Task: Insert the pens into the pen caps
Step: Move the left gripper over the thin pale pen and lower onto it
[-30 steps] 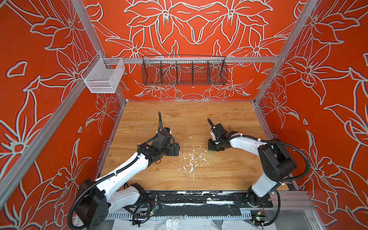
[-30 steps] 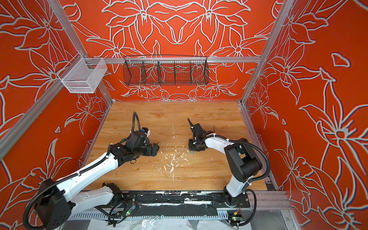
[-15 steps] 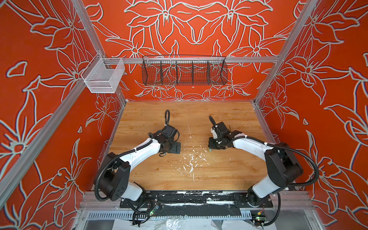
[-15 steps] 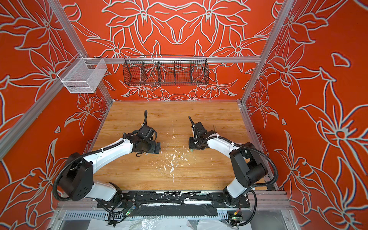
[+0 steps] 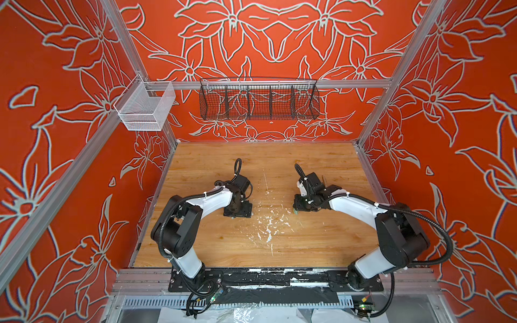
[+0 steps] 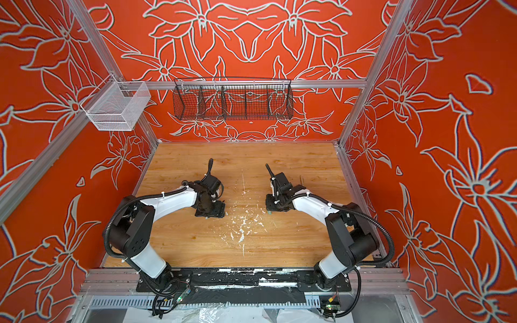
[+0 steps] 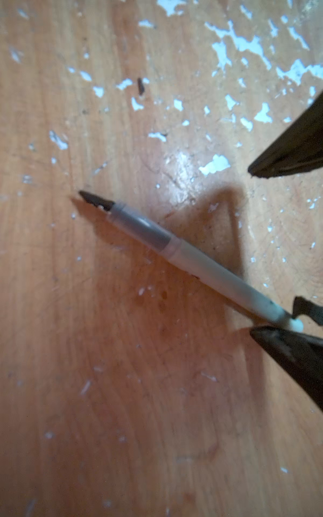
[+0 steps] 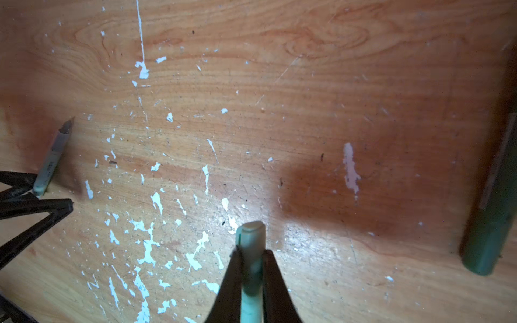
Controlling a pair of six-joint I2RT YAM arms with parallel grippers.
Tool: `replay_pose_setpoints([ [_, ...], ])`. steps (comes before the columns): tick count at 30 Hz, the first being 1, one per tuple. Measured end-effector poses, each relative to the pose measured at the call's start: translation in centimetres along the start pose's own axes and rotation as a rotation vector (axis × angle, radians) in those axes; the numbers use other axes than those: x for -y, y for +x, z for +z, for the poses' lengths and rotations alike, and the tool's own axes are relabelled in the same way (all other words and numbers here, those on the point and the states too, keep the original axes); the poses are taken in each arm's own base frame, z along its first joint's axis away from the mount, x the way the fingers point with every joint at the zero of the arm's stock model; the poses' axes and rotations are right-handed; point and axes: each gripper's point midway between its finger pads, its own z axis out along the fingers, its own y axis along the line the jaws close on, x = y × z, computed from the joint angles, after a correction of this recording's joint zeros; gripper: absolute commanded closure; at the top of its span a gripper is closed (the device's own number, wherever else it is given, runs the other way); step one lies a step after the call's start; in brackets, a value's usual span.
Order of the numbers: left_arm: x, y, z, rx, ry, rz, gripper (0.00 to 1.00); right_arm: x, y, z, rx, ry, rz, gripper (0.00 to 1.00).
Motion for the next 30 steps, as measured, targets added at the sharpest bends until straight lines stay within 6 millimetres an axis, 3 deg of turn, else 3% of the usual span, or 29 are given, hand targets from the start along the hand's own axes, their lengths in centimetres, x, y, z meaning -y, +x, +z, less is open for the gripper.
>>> replay_pose_setpoints([
  [9, 2.0, 1.2, 0.0, -0.034, 0.113, 0.003, 0.38, -0.2, -0.1, 0.0, 0.005, -0.009, -0.002, 0.93],
  [13, 2.5, 1.8, 0.2, -0.043, 0.100, 0.016, 0.50, -0.2, -0.2, 0.0, 0.011, -0.013, -0.003, 0.93],
  [15, 3.0, 2.2, 0.1, -0.046, 0.101, 0.024, 0.46, -0.3, -0.2, 0.0, 0.011, -0.014, -0.003, 0.93],
  [16, 3.3, 2.2, 0.0, -0.035, 0.111, 0.033, 0.37, -0.3, -0.2, 0.0, 0.011, -0.014, -0.003, 0.93],
  [17, 3.5, 2.4, -0.3, -0.025, 0.122, 0.039, 0.31, -0.3, -0.2, 0.0, 0.011, -0.014, -0.003, 0.93],
  [19, 3.5, 2.3, -1.8, 0.012, 0.124, 0.031, 0.31, -0.2, -0.2, 0.0, 0.010, -0.013, -0.003, 0.93],
  [25, 3.1, -0.9, -8.2, 0.245, 0.093, 0.014, 0.24, -0.3, -0.2, -0.1, 0.013, -0.015, -0.003, 0.93],
  [27, 2.5, -1.2, -9.0, 0.278, 0.068, 0.002, 0.25, -0.3, -0.2, -0.1, 0.013, -0.015, -0.003, 0.93],
  [30, 1.9, -0.9, -8.2, 0.252, 0.031, -0.019, 0.28, -0.5, -0.3, -0.1, 0.014, -0.024, -0.004, 0.93],
])
